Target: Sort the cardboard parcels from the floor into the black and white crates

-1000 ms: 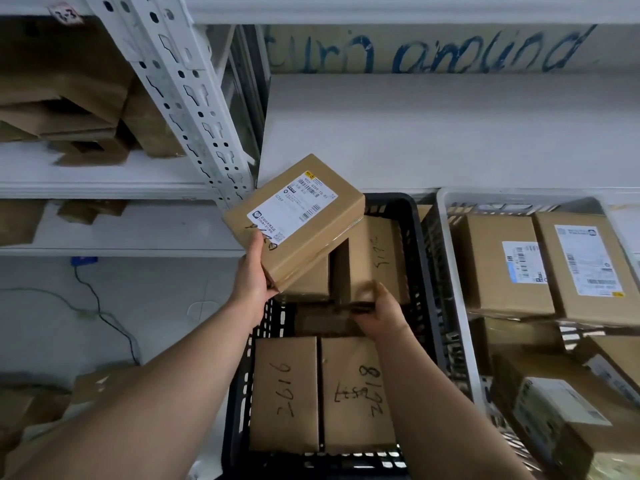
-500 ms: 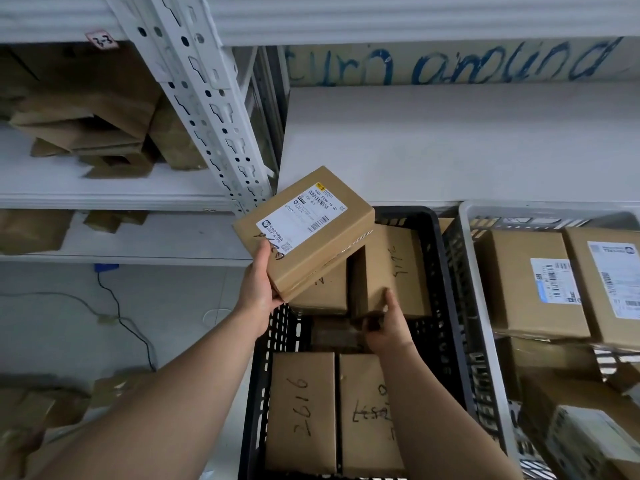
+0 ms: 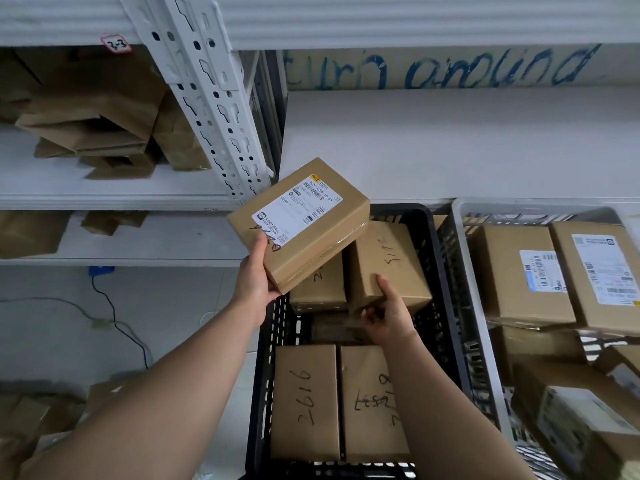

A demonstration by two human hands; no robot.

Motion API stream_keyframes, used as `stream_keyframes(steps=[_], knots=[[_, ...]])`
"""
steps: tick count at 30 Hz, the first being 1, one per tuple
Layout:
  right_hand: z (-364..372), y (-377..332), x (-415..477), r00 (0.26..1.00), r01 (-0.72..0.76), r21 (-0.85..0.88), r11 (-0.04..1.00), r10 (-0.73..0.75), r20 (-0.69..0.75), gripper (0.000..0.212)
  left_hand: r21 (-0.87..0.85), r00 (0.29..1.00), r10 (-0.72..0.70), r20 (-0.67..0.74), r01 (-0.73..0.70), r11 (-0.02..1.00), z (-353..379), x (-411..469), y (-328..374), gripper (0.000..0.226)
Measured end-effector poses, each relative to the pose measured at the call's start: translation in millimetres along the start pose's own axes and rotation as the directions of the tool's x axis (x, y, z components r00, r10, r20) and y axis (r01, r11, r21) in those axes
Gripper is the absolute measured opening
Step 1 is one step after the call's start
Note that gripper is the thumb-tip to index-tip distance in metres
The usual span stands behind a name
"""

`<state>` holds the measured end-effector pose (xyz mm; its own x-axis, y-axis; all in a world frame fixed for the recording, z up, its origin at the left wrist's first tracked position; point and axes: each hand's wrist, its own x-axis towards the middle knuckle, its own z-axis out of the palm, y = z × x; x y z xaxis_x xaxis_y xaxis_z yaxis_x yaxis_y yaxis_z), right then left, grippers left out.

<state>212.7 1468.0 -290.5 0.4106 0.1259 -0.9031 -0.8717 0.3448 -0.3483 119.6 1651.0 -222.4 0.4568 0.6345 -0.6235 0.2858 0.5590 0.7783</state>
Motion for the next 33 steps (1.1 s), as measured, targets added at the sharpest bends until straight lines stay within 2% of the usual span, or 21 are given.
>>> stream_keyframes(steps=[3,6,11,15,19,23,25,29,31,33], knots=[[4,1,-17,0.995,0.066,-0.125,0.990,-0.075,-0.073,0.094,0.008,1.000,0.011,0.015,-0.011,1.000,-2,-4,4,0.062],[2,-6,-29,0.977,0.127,-0.222,0.967,-0.160,-0.140,0.103,0.004,1.000,0.018,0.019,-0.019,1.000,-5,-8,8,0.062],[-17,-18,-52,0.982,0.096,-0.304,0.948,-0.141,-0.130,0.103,-0.007,1.000,0.022,0.013,-0.022,1.000,-14,-15,12,0.067],[-34,-25,-74,0.988,0.102,-0.400,0.911,-0.138,-0.064,0.073,0.007,0.999,0.022,0.033,-0.022,1.000,-20,-23,13,0.071],[-47,-33,-100,0.990,0.108,-0.476,0.873,-0.137,-0.027,0.065,-0.007,0.998,0.030,0.058,-0.030,1.000,-24,-31,15,0.071],[-67,-45,-124,0.992,0.115,-0.628,0.769,-0.127,0.026,0.051,-0.014,0.998,0.020,0.068,-0.019,1.000,-29,-37,19,0.070],[-79,-48,-128,0.994,0.109,-0.706,0.700,-0.071,0.083,0.055,-0.035,0.997,0.015,0.071,-0.013,0.999,-32,-39,21,0.066],[-98,-43,-124,0.986,0.117,-0.832,0.542,0.038,0.164,0.094,-0.011,0.994,0.035,0.107,-0.034,0.999,-39,-43,18,0.050],[-102,-37,-122,0.973,0.132,-0.867,0.481,0.102,0.205,0.096,0.003,0.993,0.034,0.115,-0.034,0.999,-42,-45,14,0.046],[-106,-29,-119,0.956,0.142,-0.883,0.447,0.171,0.240,0.087,0.003,0.992,0.029,0.119,-0.029,1.000,-44,-48,10,0.045]])
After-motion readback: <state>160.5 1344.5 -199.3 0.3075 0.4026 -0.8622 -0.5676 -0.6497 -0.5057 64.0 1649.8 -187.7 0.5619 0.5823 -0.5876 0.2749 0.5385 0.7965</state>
